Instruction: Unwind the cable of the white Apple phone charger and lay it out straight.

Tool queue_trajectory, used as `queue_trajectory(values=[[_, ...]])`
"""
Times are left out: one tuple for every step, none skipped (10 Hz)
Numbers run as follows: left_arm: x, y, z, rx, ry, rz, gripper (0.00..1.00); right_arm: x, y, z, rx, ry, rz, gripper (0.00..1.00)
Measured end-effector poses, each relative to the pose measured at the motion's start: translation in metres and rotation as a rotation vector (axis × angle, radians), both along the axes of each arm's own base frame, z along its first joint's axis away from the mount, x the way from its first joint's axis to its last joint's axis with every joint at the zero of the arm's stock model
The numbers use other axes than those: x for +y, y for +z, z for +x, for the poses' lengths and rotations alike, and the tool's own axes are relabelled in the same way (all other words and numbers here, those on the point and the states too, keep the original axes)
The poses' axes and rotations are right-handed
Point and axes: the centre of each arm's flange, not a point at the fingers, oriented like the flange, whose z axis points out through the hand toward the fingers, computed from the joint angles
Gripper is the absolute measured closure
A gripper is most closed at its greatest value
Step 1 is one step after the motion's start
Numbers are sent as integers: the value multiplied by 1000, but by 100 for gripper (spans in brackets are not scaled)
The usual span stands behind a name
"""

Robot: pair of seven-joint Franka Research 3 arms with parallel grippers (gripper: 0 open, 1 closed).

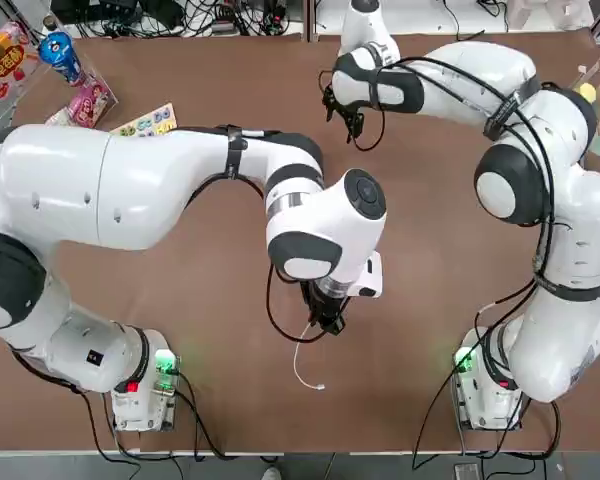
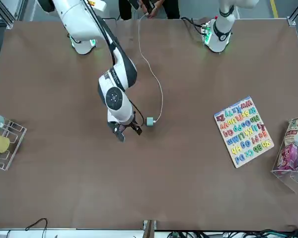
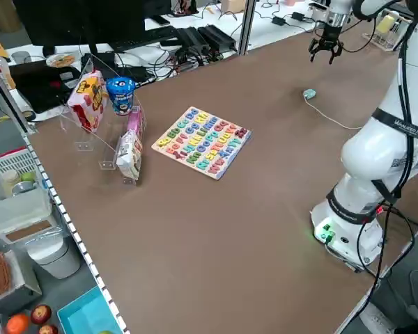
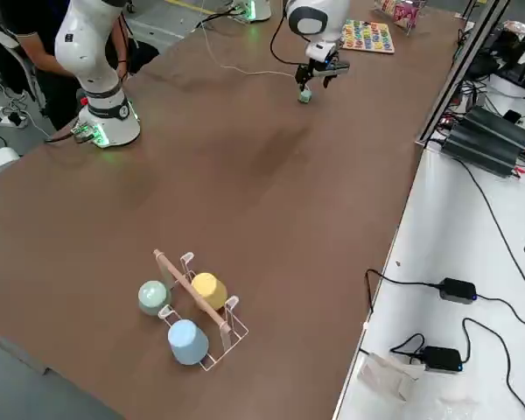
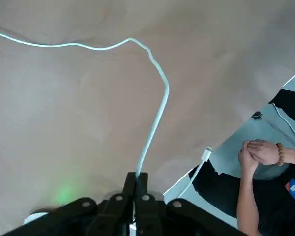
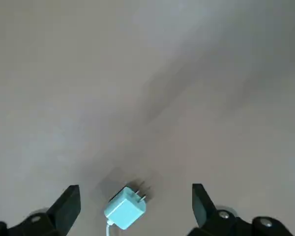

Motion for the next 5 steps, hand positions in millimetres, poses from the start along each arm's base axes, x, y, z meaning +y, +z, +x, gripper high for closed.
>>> queue_trajectory(values=[[0,0,0,0,0,0,97,7,-7,-4,7,-37,-5,0],[0,0,0,0,-1,0,97,12,-14,-8,16,-72,-12,0],[0,0,-2,0,-4,3,97,17,-20,-11,22,-100,-17,0],[1,0,-3,1,-6,5,97,25,-25,-16,29,-123,-23,0],[1,0,-3,1,-7,8,97,35,-28,-21,32,-145,-25,0]])
